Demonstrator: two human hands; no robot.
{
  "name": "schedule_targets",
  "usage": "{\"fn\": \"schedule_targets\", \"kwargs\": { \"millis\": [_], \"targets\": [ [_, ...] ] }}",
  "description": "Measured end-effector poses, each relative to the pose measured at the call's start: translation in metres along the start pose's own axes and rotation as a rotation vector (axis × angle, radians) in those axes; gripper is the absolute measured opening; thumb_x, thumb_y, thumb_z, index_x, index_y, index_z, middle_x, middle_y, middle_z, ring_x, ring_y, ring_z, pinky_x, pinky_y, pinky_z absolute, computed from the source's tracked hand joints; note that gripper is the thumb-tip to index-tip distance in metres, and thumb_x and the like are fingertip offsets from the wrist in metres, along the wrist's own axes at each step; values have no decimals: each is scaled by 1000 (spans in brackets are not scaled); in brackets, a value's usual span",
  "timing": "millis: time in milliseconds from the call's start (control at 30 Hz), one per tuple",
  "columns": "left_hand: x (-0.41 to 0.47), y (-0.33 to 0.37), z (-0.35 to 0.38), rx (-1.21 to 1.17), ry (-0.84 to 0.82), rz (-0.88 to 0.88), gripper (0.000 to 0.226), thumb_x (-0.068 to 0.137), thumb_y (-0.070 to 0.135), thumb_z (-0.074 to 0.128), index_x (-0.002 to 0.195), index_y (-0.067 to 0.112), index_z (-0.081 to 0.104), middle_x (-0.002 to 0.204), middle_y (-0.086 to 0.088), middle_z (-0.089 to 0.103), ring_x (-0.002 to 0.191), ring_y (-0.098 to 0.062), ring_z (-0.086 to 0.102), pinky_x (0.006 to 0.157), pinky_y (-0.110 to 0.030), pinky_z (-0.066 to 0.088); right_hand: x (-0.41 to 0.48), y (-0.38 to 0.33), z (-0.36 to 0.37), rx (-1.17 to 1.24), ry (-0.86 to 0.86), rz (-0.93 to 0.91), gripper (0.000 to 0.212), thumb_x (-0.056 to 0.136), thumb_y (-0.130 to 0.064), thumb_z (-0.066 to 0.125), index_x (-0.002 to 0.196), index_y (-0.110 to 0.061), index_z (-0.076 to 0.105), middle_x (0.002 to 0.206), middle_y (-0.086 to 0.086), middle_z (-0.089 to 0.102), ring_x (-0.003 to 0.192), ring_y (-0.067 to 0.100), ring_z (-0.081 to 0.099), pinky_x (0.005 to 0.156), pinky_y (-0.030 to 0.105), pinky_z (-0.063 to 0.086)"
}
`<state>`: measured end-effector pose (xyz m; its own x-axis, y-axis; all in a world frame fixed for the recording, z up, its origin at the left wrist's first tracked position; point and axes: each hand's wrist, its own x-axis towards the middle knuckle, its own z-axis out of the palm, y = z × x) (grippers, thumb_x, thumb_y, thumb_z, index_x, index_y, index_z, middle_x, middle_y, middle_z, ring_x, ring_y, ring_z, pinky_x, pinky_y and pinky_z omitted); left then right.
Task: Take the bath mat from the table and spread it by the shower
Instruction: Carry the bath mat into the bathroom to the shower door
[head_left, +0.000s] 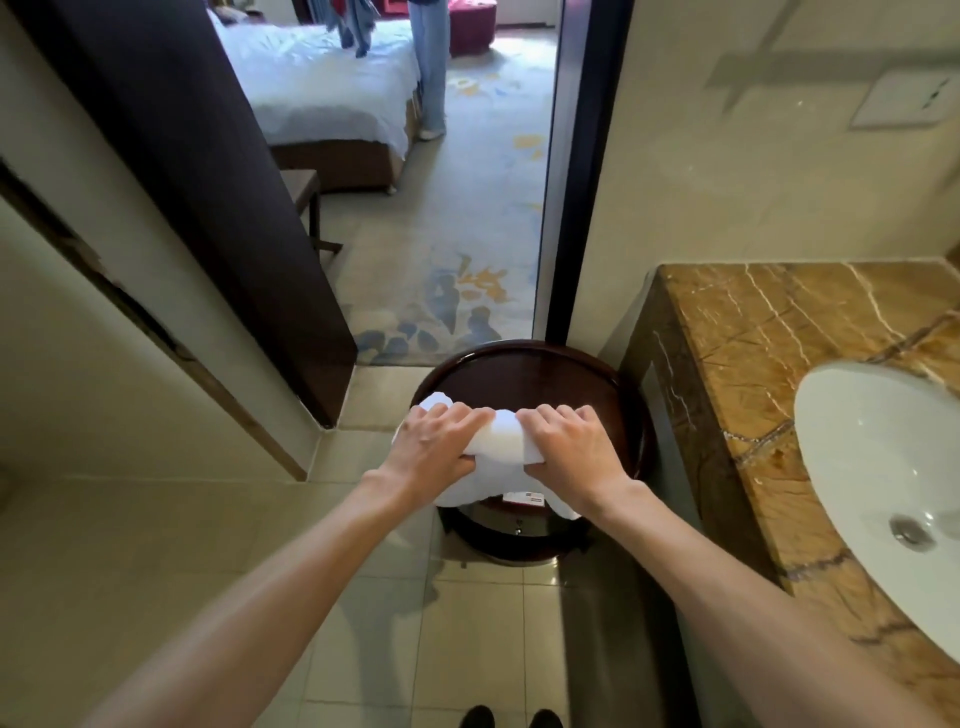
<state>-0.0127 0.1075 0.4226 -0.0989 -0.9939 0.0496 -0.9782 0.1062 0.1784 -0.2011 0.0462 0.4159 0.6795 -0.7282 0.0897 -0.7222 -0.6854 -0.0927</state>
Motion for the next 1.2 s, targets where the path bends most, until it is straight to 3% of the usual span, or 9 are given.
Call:
{"fn": "schedule_targets", "kwargs": {
  "millis": [233,733,1200],
  "targets": [
    [-15,-22,-33,5,75,-42,54,79,21,68,131,23,52,115,-4,61,106,-28,54,89,-42,37,20,-30,-24,8,54,-31,45,73,-26,71,114,-17,54,103,0,62,92,25,57,82,38,38],
    [-60,-79,-43,-51,127,-193,54,80,19,68,132,21,53,115,-5,64,102,-28,57,86,-43,46,65,-91,-22,5,-7,-193,48,76,-32,69,118,-20,50,109,-1,61,97,24,55,87,38,36],
    [-38,-99,-41,31,157,-612,55,81,13,57,134,26,53,117,1,64,110,-24,54,89,-34,39,164,-83,5,116,-49,-564,51,74,-29,71,120,-21,52,112,0,62,102,25,57,89,39,36]
  ]
}}
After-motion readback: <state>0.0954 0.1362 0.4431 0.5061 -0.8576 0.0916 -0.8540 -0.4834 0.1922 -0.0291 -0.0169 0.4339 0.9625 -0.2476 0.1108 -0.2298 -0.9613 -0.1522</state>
